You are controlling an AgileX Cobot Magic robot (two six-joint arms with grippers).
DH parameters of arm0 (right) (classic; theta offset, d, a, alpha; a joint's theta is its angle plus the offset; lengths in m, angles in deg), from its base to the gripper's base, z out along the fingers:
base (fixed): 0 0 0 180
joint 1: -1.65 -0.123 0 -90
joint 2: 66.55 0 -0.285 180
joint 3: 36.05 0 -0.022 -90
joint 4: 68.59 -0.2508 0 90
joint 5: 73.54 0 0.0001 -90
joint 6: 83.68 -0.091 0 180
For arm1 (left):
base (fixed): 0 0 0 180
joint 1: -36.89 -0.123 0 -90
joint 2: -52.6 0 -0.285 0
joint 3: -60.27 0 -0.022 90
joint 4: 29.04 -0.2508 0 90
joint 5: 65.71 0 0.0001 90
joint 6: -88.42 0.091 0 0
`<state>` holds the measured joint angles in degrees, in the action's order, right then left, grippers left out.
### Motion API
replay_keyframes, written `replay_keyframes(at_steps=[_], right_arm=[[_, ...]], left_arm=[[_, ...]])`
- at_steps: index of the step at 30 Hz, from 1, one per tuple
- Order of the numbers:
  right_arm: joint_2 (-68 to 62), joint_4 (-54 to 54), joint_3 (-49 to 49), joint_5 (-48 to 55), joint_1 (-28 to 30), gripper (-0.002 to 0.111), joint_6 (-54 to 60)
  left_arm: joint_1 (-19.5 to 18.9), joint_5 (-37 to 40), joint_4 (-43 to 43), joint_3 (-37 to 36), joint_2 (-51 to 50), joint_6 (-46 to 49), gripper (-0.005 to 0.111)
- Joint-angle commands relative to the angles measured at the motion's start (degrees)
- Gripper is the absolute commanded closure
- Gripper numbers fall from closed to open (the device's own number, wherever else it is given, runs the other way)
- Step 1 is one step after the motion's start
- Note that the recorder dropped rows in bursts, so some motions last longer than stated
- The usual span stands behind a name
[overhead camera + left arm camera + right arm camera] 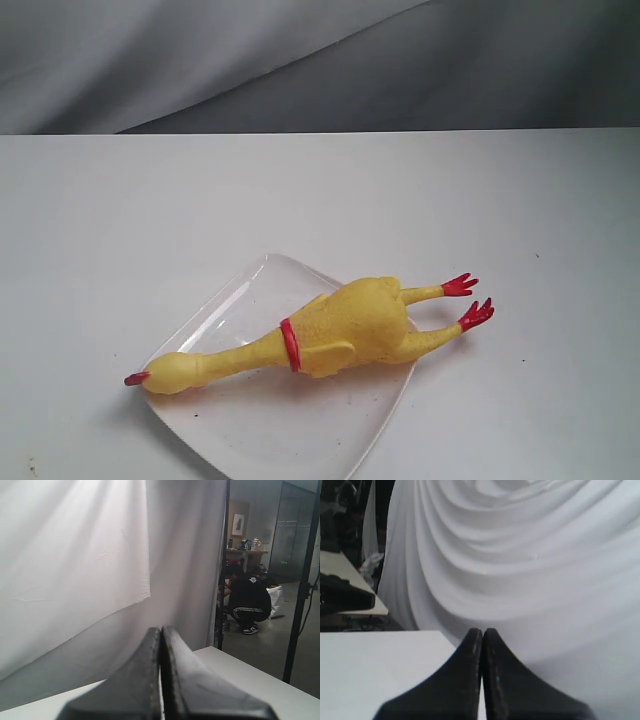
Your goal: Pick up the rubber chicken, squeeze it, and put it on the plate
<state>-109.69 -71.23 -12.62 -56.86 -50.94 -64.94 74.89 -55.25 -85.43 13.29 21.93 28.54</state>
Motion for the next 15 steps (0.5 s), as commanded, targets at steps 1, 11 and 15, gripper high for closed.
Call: replay_keyframes(at_steps=[1,11,15], right_arm=[[5.9,0.1,-0.3,0.5,0.0,0.108,-0.4],[18.5,0.1,-0.3,-1.0,0.5,0.108,-0.5],[22.9,5.5,1.8,11.9,14.3,0.108,-7.9]], left_arm=[[0.2,0.3,0.2,-0.3,0.2,0.4,0.106],[0.2,0.3,0.2,-0.3,0.2,0.4,0.106],[0.2,0.3,0.2,-0.3,0.2,0.4,0.106]])
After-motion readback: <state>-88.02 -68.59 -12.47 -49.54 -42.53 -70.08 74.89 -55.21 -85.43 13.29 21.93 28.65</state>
